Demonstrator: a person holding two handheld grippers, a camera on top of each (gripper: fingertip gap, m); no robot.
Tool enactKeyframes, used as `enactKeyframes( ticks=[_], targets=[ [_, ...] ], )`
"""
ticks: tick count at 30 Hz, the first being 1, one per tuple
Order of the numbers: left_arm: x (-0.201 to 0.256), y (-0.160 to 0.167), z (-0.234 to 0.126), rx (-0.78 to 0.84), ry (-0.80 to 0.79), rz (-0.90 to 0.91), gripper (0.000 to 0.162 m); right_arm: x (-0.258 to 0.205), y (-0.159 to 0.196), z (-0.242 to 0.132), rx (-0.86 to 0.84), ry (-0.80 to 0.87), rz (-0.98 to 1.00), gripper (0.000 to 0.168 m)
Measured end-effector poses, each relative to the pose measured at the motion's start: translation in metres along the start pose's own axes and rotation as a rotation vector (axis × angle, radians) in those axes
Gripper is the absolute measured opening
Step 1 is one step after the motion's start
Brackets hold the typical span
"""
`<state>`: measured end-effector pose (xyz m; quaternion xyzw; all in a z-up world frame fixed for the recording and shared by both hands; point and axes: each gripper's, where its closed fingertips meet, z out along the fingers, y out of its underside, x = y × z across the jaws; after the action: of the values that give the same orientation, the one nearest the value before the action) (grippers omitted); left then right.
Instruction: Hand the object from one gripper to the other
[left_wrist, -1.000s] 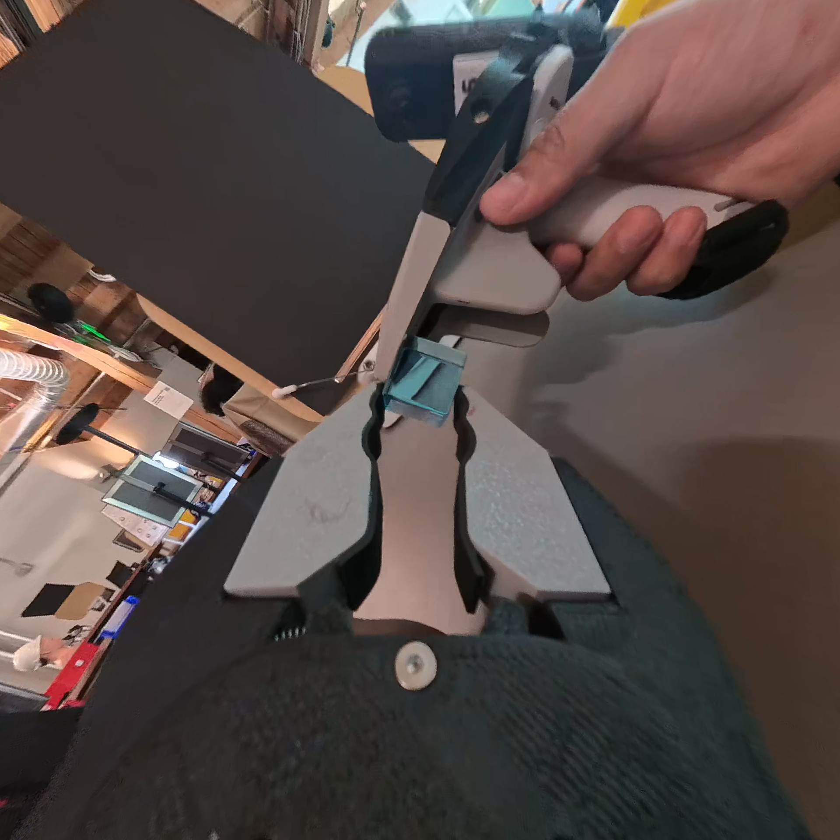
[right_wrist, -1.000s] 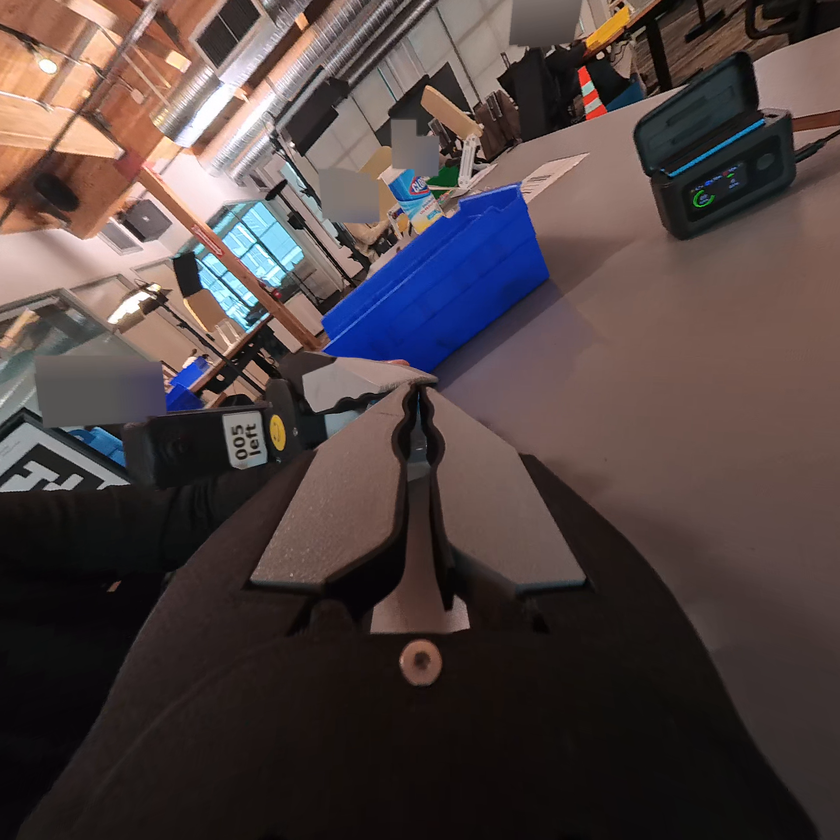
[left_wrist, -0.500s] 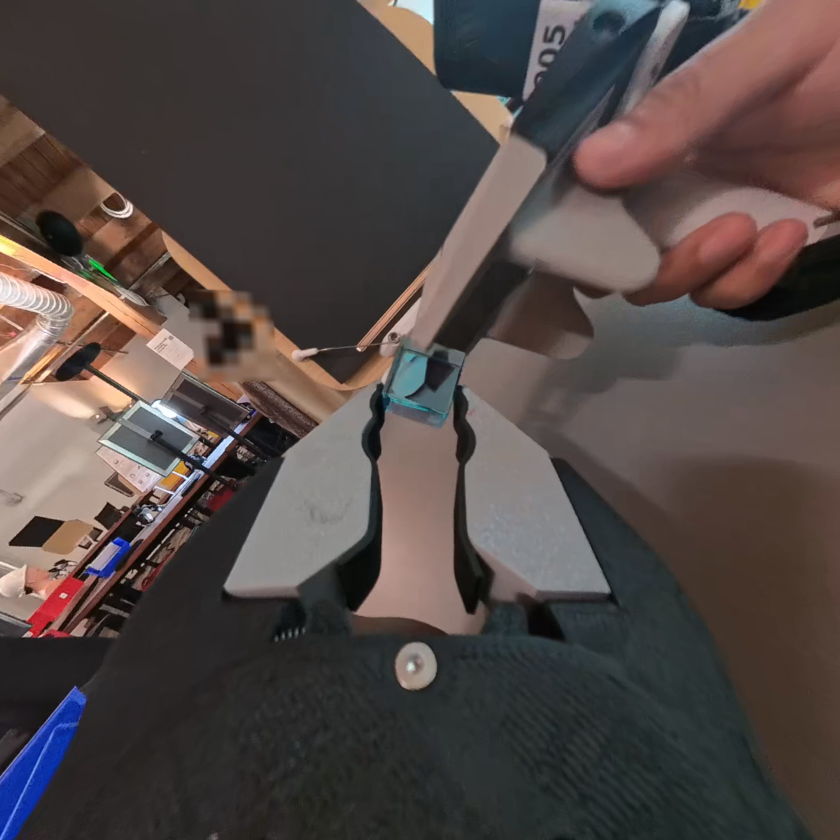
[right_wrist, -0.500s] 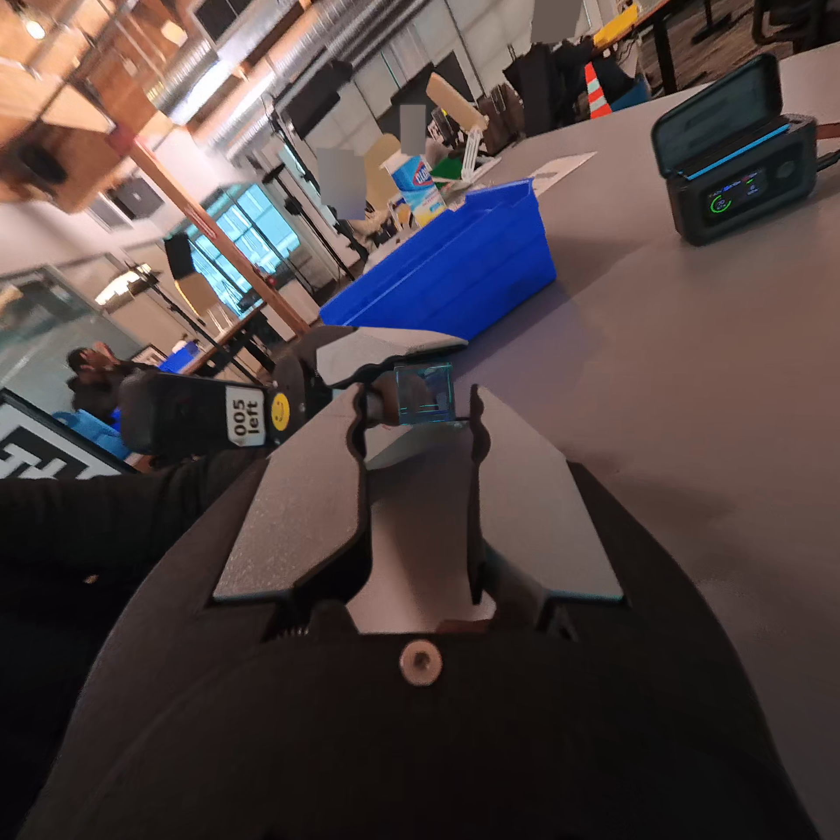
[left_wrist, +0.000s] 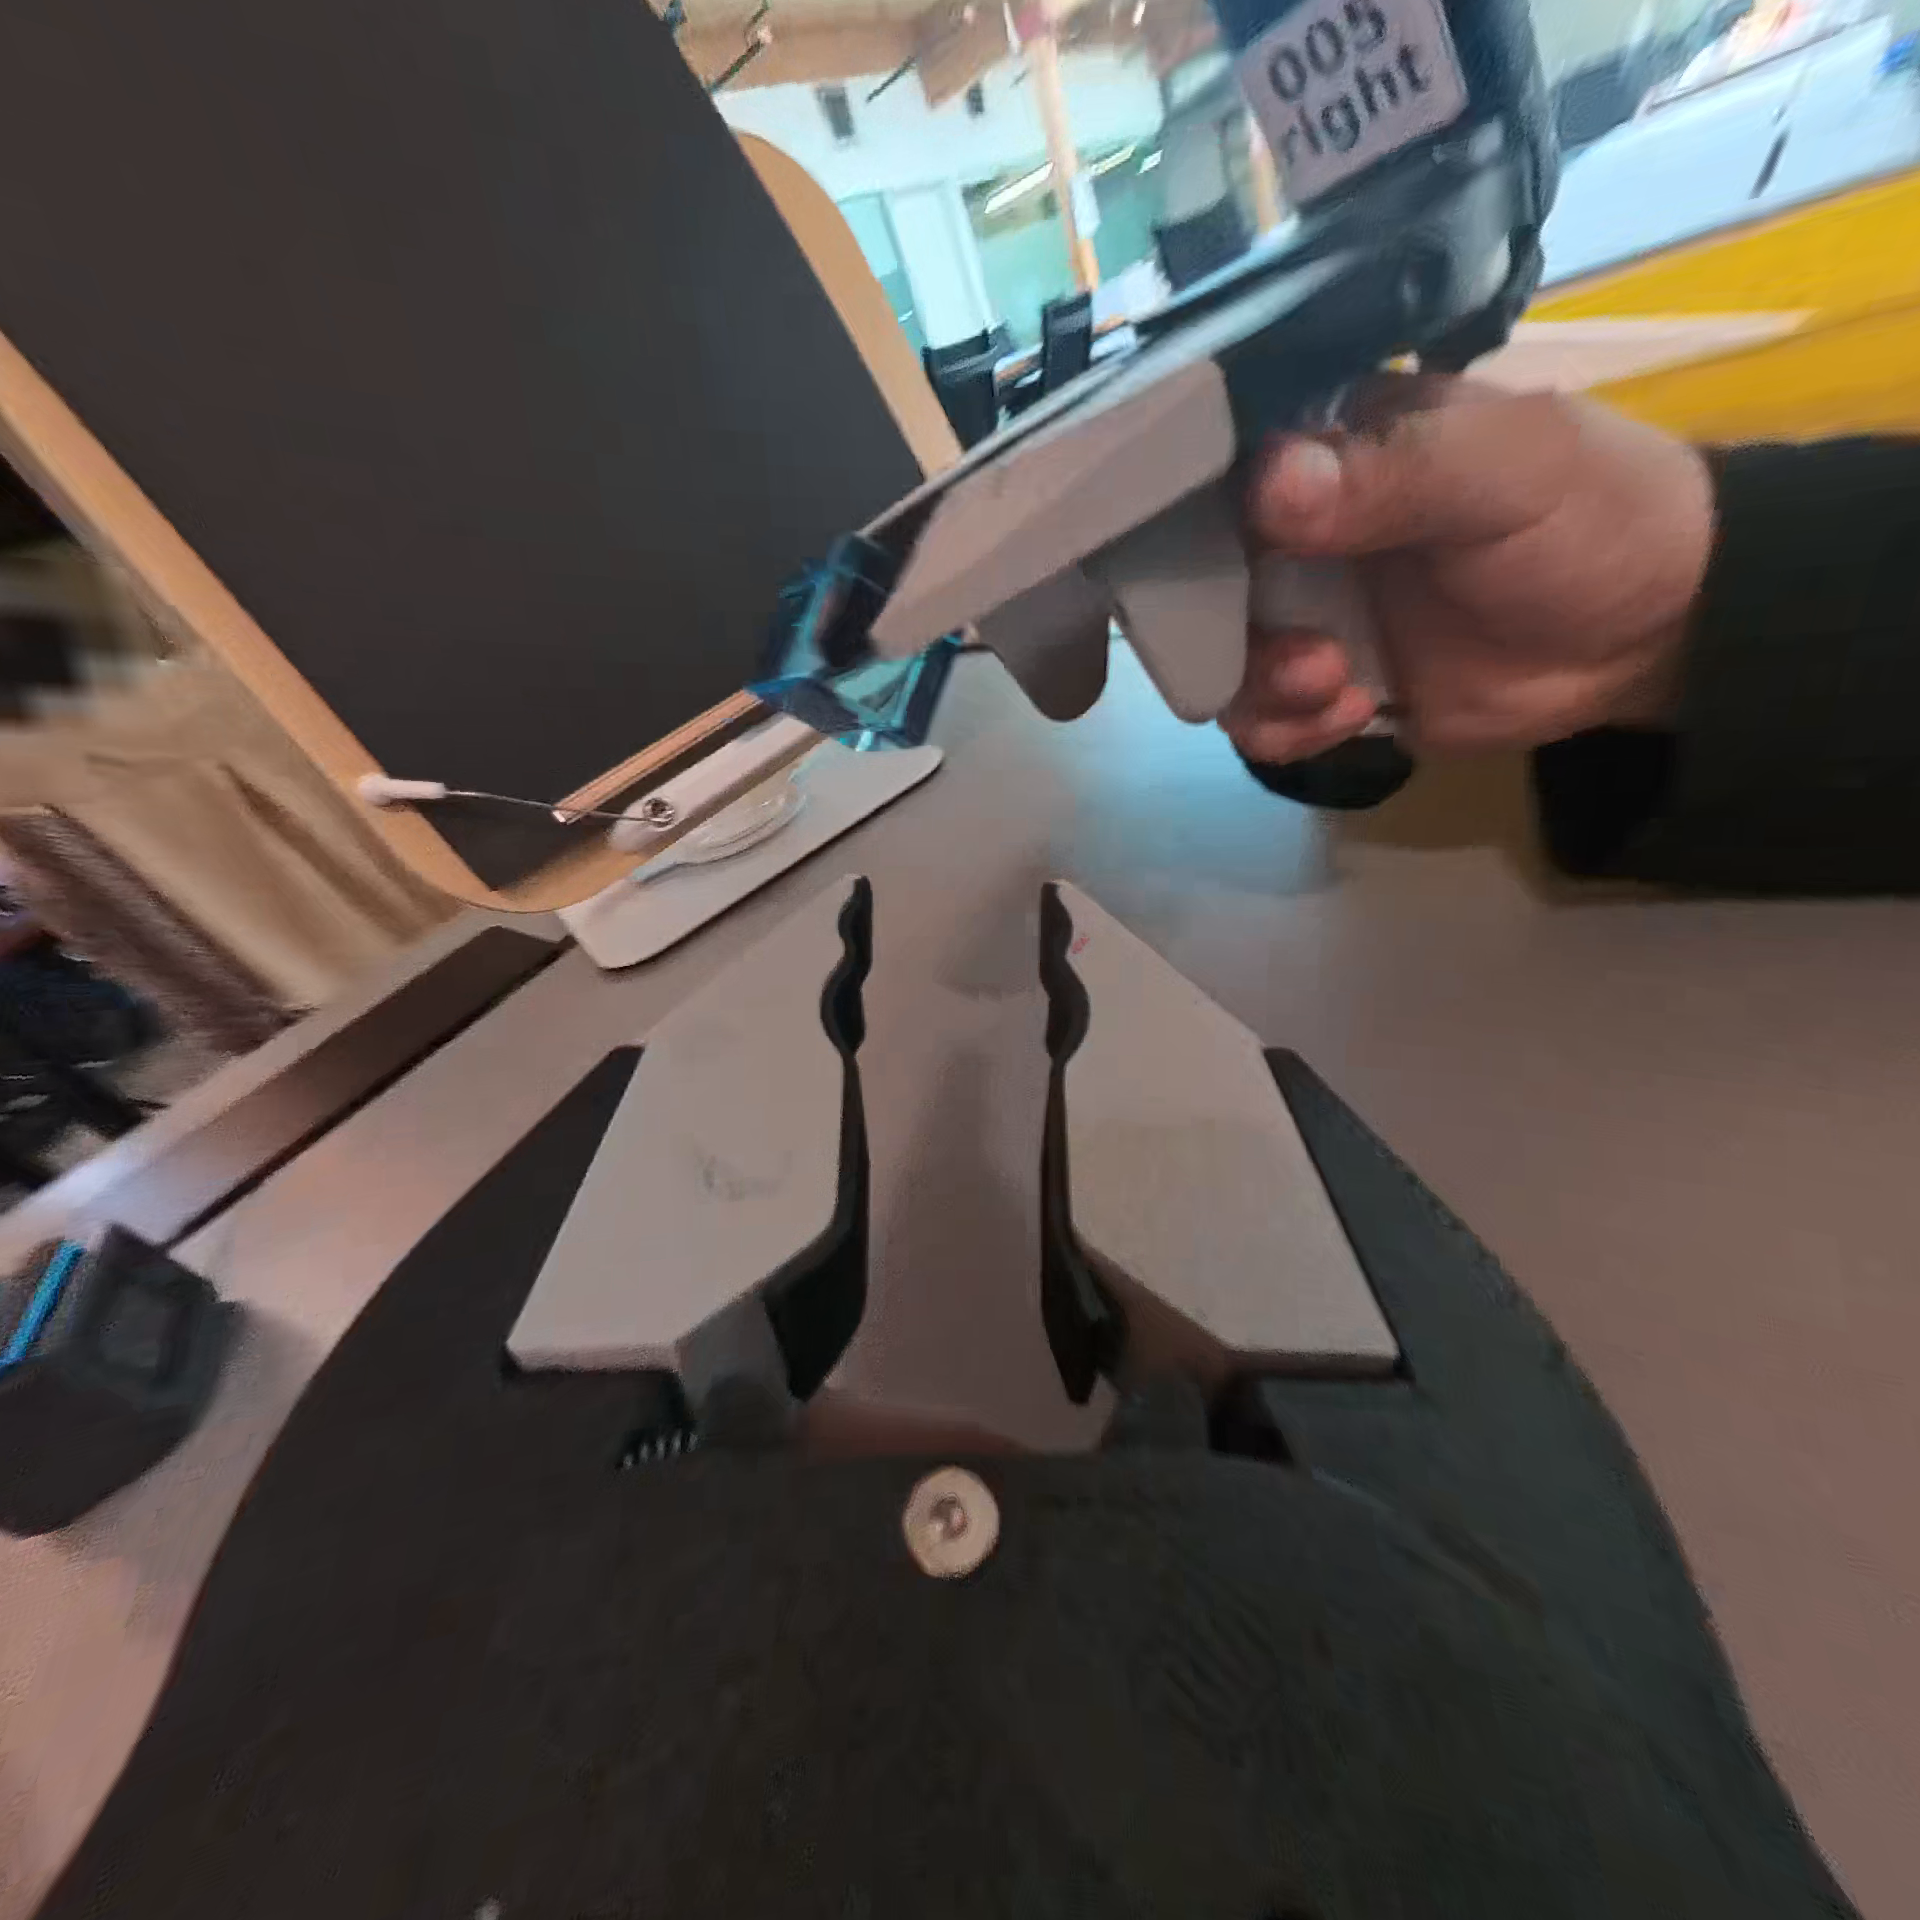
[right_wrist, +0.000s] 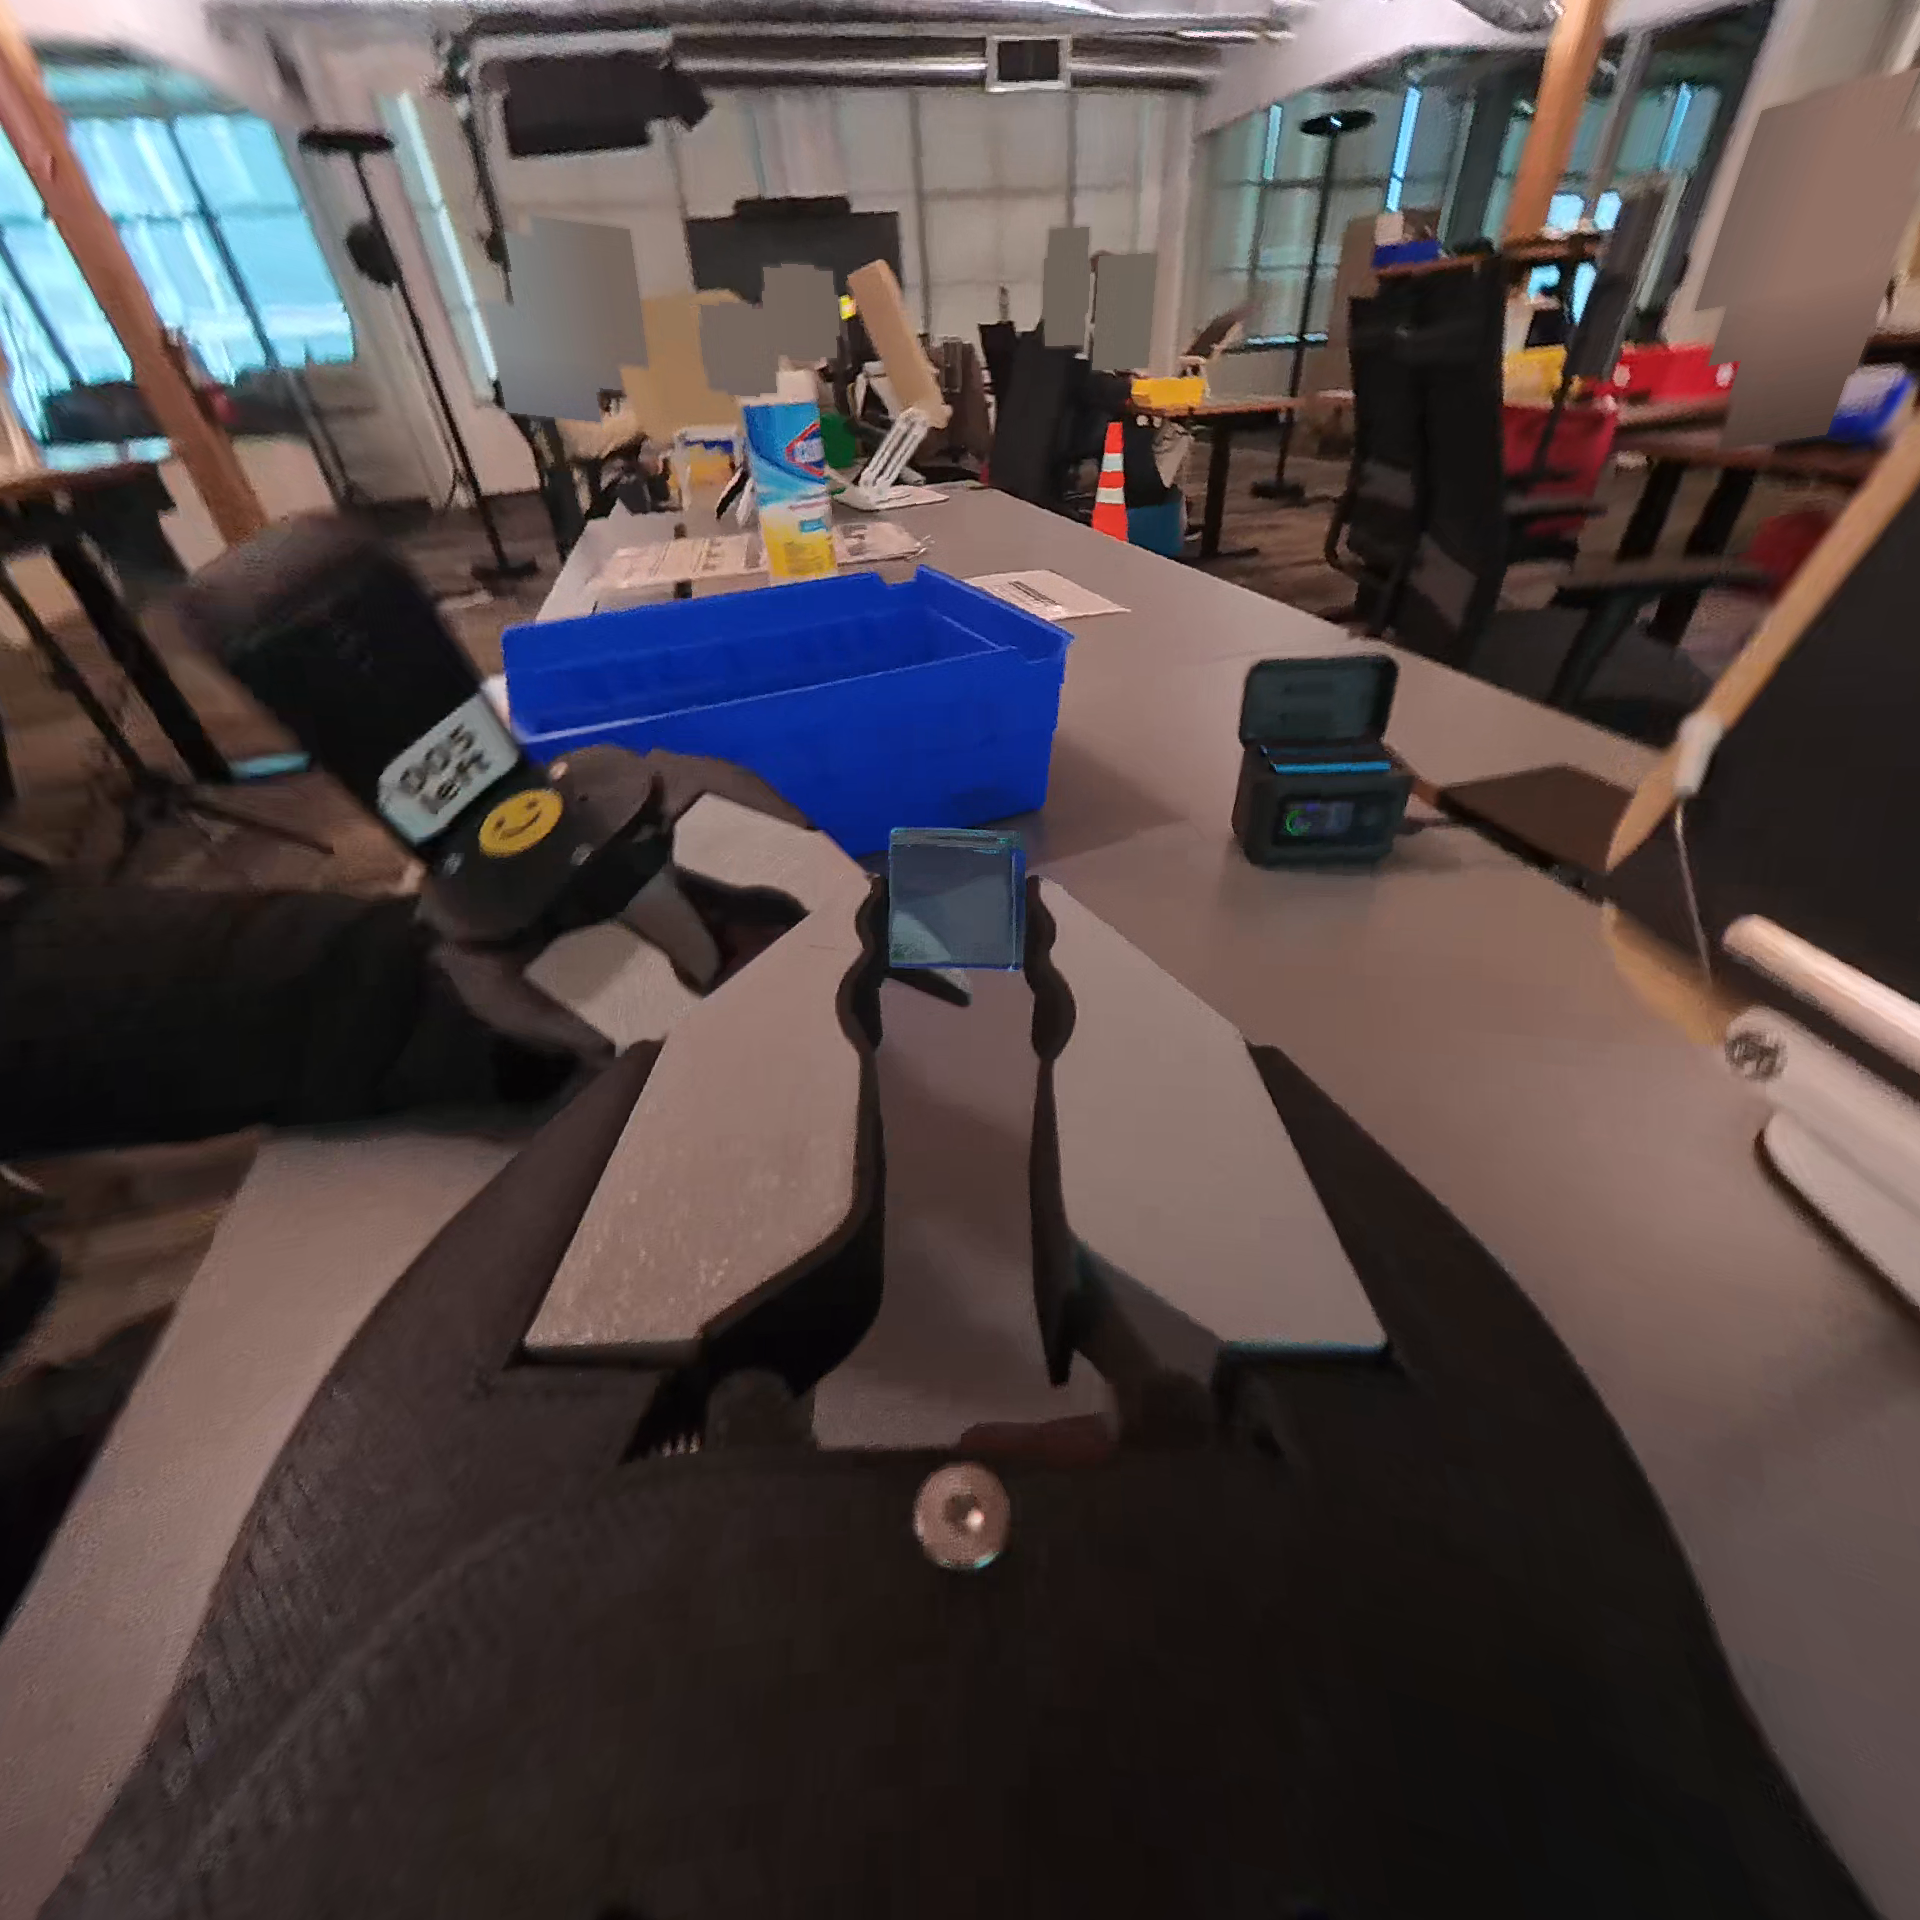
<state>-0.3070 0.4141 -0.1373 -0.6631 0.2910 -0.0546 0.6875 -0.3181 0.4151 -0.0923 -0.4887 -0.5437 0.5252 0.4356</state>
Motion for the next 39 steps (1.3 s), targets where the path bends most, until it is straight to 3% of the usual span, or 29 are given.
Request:
enactKeyframes(
  ticks=[6, 14, 23, 29, 34, 39],
  targets=[
    [0.018, -0.024, -0.016, 0.124, 0.249, -0.255, 0.034, -0.037, -0.009, -0.017, 0.014, -0.137, -0.298, 0.021],
    [0.023, -0.047, -0.030, 0.251, 0.264, -0.167, 0.032, -0.056, 0.003, -0.021, -0.011, -0.279, -0.331, 0.021],
    [0.038, -0.050, -0.033, 0.265, 0.326, -0.126, 0.025, -0.065, 0.010, -0.020, -0.036, -0.356, -0.266, 0.021],
    [0.031, -0.044, -0.029, 0.217, 0.166, 0.166, 0.023, -0.057, 0.013, -0.022, -0.069, -0.362, -0.149, 0.033],
    [0.002, -0.023, -0.021, 0.050, -0.215, 0.726, 0.024, -0.034, 0.010, -0.024, -0.059, -0.295, -0.023, 0.040],
    [0.004, -0.032, -0.021, 0.067, -0.298, 0.897, 0.024, -0.030, 0.017, -0.015, -0.091, -0.318, 0.147, 0.049]
  ],
)
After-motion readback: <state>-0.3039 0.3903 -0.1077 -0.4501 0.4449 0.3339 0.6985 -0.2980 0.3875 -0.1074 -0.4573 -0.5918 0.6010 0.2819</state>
